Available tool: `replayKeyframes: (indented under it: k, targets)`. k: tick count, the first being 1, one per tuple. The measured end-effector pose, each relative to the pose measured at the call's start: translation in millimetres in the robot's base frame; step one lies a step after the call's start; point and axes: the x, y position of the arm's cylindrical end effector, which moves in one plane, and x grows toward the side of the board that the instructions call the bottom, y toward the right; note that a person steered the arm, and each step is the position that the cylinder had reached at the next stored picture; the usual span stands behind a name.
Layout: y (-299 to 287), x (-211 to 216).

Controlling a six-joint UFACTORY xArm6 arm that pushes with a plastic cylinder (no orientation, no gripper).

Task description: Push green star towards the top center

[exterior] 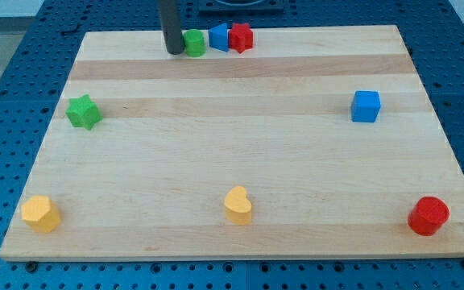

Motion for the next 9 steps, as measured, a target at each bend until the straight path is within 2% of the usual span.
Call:
replayKeyframes:
  k: [2, 4, 5, 6, 7, 8, 9]
  targets:
    - [4.7, 4.4]
    - [-101.7, 28.4]
    - [-157.0, 63.8]
    - [-163.6, 132.2]
    - [-154.4, 183.0]
    - [-122.7, 192.5]
    - [-120.5, 193.5]
